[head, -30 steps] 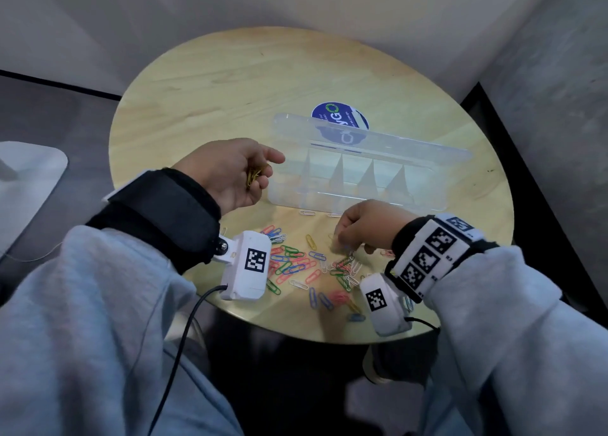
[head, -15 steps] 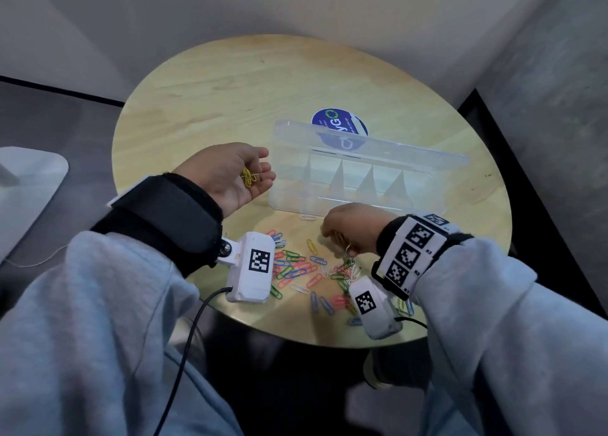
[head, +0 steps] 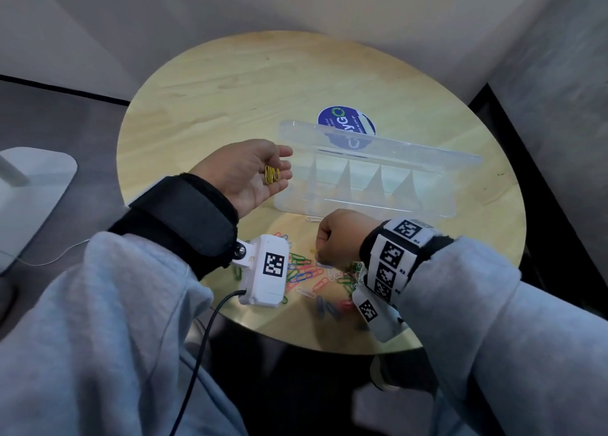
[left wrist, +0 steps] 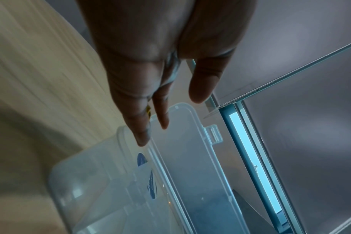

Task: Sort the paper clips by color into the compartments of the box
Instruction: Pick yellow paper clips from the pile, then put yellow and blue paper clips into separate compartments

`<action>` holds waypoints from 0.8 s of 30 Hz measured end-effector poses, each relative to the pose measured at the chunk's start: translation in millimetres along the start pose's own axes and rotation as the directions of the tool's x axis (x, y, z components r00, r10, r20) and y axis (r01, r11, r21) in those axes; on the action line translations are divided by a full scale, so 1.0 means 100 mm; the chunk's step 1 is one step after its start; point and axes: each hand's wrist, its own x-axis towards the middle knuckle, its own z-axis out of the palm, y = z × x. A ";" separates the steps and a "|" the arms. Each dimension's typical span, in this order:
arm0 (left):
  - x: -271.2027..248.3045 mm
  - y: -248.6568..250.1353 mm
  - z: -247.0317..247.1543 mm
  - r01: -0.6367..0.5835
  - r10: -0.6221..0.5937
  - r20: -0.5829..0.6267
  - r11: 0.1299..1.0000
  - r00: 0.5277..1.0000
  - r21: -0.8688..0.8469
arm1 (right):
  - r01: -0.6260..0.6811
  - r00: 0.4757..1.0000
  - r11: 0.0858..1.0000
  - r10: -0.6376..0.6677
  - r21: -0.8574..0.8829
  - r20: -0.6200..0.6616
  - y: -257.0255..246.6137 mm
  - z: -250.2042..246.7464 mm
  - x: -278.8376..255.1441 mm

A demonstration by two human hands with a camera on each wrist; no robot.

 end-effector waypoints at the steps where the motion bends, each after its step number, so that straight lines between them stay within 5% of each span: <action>1: 0.01 0.00 0.01 -0.004 0.004 -0.002 1.000 1.000 0.008 | 0.032 0.999 0.999 -0.032 0.032 0.006 0.01 -0.05 -0.03; 5: 0.07 0.02 0.07 -0.009 0.009 -0.018 1.000 1.000 0.023 | 0.125 0.992 0.964 -0.117 0.237 -0.048 0.02 -0.38 -0.15; 12: 0.09 0.00 0.15 -0.054 0.054 -0.005 0.999 0.999 -0.004 | 0.107 0.972 0.840 0.025 0.532 -0.234 -0.02 -0.72 0.00; 18: 0.07 -0.02 0.19 -0.088 0.090 0.036 0.995 0.995 -0.053 | 0.125 0.983 0.544 0.043 0.829 -0.176 -0.17 -0.59 0.16; 24: 0.07 -0.01 0.13 -0.127 0.128 0.014 0.989 0.992 -0.078 | 0.146 0.976 0.607 0.043 0.781 -0.216 -0.14 -0.53 0.13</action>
